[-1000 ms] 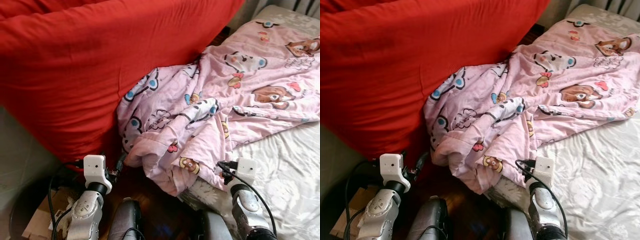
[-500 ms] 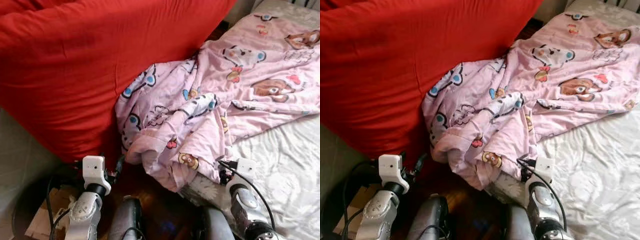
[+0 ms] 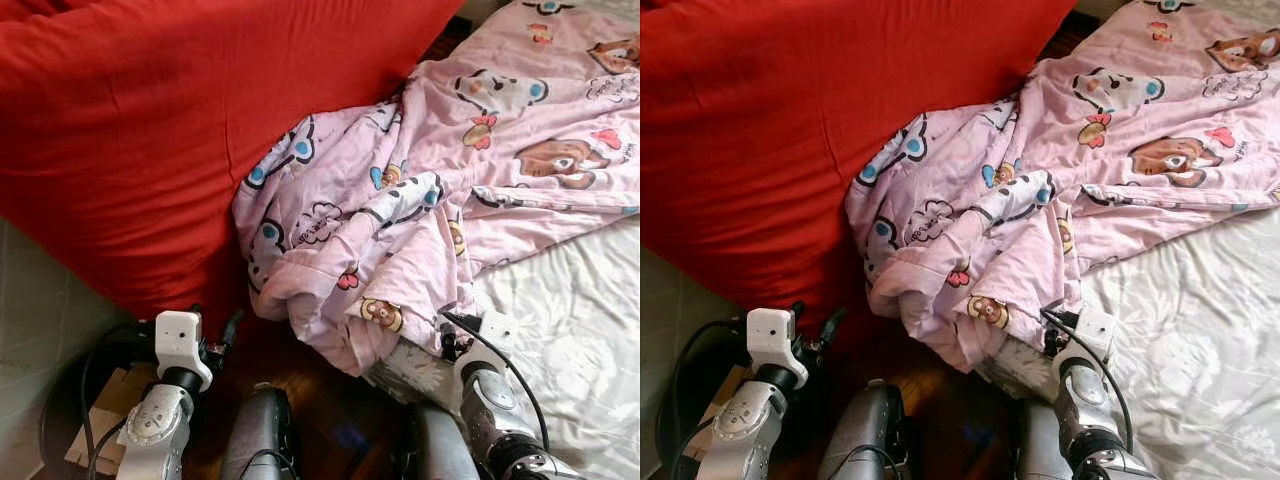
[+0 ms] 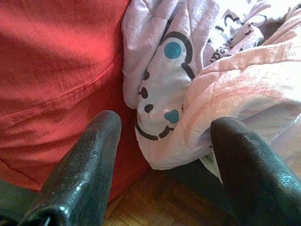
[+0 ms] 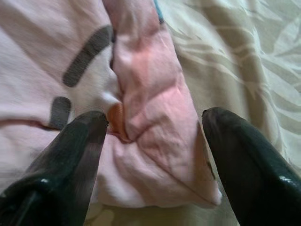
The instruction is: Clean up the room
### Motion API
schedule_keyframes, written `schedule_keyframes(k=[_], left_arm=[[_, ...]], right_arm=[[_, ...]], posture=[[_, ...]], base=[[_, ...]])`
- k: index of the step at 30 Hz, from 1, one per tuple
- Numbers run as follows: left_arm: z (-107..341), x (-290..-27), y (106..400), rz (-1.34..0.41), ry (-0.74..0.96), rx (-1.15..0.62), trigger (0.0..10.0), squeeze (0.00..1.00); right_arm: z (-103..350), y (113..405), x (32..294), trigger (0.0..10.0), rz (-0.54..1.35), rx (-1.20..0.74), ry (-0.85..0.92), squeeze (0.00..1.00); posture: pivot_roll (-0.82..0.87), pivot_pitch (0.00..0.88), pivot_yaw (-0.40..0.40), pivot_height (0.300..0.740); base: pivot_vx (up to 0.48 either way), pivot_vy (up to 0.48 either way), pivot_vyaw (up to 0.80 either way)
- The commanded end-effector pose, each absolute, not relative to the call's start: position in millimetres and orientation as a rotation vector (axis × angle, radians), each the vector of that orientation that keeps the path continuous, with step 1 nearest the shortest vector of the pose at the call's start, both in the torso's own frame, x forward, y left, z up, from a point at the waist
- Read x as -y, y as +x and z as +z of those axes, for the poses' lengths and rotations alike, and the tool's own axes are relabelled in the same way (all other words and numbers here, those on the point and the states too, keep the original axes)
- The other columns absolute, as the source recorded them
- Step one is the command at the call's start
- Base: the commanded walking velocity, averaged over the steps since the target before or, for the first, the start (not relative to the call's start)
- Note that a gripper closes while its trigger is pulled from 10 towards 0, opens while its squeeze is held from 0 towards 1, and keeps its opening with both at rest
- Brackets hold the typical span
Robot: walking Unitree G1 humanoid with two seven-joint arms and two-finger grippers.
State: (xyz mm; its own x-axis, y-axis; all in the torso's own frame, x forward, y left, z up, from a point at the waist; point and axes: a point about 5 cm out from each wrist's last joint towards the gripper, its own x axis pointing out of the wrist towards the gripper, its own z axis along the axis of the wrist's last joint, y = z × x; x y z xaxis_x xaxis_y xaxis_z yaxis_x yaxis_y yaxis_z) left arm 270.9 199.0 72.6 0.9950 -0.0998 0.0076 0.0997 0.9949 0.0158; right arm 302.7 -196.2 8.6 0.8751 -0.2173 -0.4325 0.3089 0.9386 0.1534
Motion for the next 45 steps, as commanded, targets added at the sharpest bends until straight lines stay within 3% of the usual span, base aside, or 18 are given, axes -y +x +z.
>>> schedule_keyframes(k=[1,15,16,17,18,45], left_arm=[[66.1,-204.0,264.6,-0.09,0.013,-0.03,10.0,0.0],[66.5,-206.1,264.0,-0.088,0.019,-0.039,10.0,0.0],[66.4,-206.2,264.1,-0.088,0.019,-0.04,10.0,0.0],[66.4,-206.2,264.1,-0.088,0.019,-0.04,10.0,0.0],[65.9,-206.2,263.9,-0.088,0.02,-0.043,10.0,0.0],[63.3,-202.9,268.5,-0.084,0.014,-0.053,10.0,0.0]], right_arm=[[-3.6,291.9,195.7,10.0,-0.29,-0.48,0.242,0.0],[-9.4,286.9,197.9,10.0,-0.307,-0.52,0.265,0.0],[-10.0,286.5,196.8,7.5,-0.302,-0.526,0.263,0.0],[-10.0,286.5,196.8,7.5,-0.302,-0.526,0.263,0.0],[-12.6,284.5,195.3,0.0,-0.297,-0.547,0.243,0.0],[-13.3,284.9,188.0,0.0,-0.269,-0.546,0.25,0.0]], posture=[[0.1,0.332,0.086,0.63],[0.1,0.327,0.086,0.63],[0.1,0.327,0.088,0.63],[0.1,0.327,0.088,0.63],[0.1,0.327,0.088,0.63],[0.09,0.305,0.074,0.63]], base=[[0.0,0.0,0.0],[0.0,0.0,0.0],[0.0,0.0,0.0],[0.0,0.0,0.0],[0.0,0.0,0.0],[0.0,0.0,0.0]])
